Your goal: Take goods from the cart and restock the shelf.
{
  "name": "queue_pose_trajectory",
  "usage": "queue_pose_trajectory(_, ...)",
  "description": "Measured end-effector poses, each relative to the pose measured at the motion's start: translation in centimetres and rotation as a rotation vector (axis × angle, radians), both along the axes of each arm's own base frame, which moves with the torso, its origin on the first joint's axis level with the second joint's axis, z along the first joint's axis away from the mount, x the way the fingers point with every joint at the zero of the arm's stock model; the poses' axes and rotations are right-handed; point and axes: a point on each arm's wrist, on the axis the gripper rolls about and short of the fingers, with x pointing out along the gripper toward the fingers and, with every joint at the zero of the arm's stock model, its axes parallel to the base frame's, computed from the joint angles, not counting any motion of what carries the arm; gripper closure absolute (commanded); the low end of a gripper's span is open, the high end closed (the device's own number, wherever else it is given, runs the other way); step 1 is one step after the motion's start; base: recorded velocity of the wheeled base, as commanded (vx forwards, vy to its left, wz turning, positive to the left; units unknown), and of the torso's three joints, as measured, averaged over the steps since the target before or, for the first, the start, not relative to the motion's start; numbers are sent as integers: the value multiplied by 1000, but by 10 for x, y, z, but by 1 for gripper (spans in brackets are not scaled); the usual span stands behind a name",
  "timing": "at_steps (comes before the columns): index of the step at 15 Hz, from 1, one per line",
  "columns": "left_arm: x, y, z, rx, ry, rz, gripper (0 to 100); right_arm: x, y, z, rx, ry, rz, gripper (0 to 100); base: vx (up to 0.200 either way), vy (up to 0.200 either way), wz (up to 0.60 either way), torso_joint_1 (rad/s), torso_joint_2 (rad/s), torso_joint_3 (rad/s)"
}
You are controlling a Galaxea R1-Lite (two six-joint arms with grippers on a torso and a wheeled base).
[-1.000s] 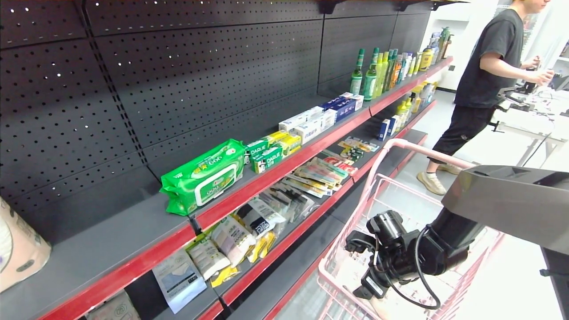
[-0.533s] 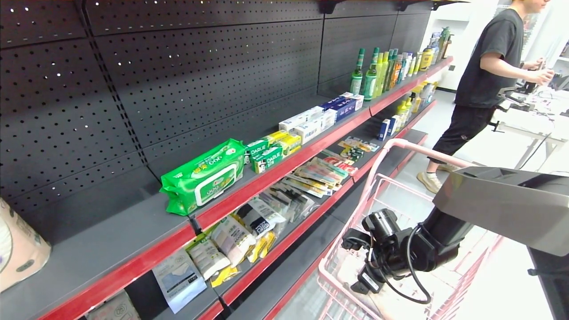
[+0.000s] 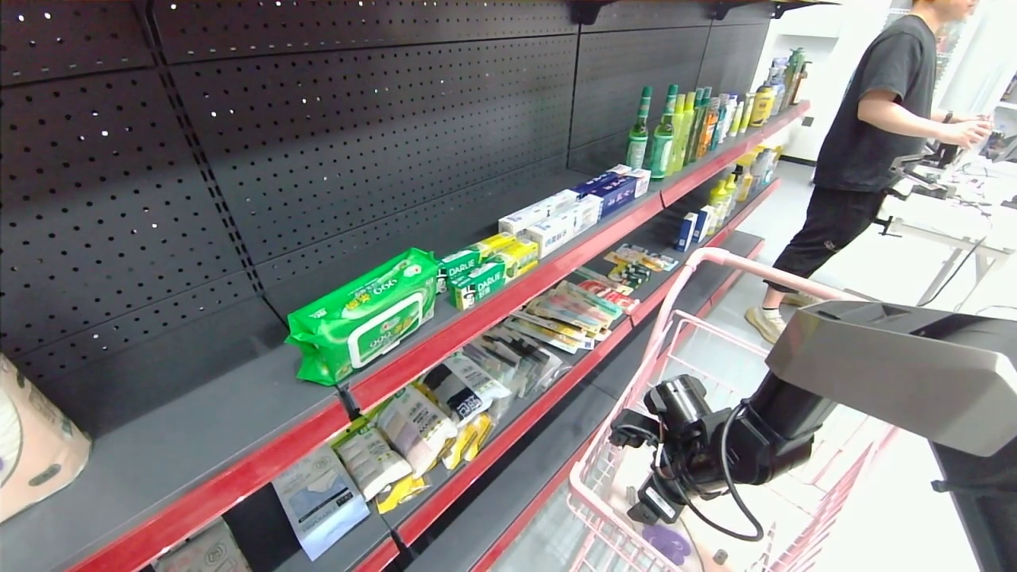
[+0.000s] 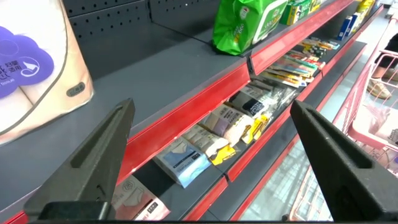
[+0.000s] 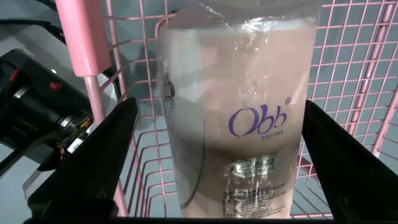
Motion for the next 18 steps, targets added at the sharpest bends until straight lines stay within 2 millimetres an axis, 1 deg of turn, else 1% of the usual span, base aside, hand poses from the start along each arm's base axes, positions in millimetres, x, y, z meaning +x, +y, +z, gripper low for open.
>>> queue_pose_trajectory(7,0,0,0,0,2,0,0,0,0,0,-2,0,2,0,0,0,0,-119,286,165)
queue_pose_trajectory(16,0,0,0,1,0,0,0,6,2,-1,-30,-19,44,0,0,0,0,-2,6,3)
queue_pose_trajectory(17,0,0,0,1,0,0,0,6,2,-1,-30,-19,43,100,0,0,0,0,0,0)
queue_pose_trajectory(18,0,0,0,1,0,0,0,6,2,-2,-31,-19,43,100,0,0,0,0,0,0)
